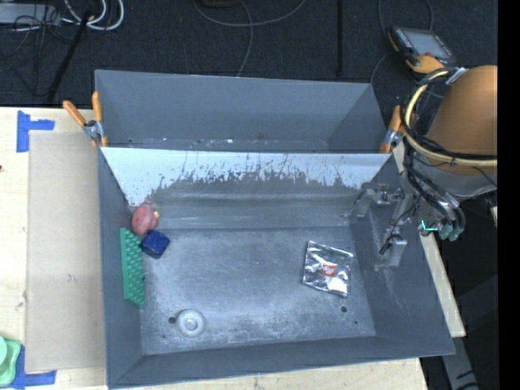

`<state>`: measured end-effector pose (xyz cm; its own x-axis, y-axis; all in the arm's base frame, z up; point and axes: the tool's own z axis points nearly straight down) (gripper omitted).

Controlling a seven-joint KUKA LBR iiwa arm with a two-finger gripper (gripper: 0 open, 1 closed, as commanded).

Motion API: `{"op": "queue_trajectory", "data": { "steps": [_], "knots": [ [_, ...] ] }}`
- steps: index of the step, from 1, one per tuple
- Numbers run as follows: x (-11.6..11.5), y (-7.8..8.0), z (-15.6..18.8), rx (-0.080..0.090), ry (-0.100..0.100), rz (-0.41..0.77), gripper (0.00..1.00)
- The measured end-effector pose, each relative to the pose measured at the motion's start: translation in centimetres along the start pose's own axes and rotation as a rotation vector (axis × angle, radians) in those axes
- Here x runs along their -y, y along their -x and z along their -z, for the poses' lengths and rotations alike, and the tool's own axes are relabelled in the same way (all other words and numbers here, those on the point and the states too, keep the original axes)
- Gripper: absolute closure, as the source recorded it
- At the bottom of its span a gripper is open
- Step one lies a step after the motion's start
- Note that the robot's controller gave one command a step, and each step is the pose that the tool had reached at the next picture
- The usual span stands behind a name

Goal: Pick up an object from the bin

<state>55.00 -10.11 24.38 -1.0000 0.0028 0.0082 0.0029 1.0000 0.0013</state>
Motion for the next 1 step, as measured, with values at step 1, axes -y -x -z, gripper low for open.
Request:
{"op": "queue_trajectory", "data": {
  "steps": [1],
  "knots": [
    [-0.01,0.12,-13.75,0.000,0.000,-0.016,0.00]
  ]
}}
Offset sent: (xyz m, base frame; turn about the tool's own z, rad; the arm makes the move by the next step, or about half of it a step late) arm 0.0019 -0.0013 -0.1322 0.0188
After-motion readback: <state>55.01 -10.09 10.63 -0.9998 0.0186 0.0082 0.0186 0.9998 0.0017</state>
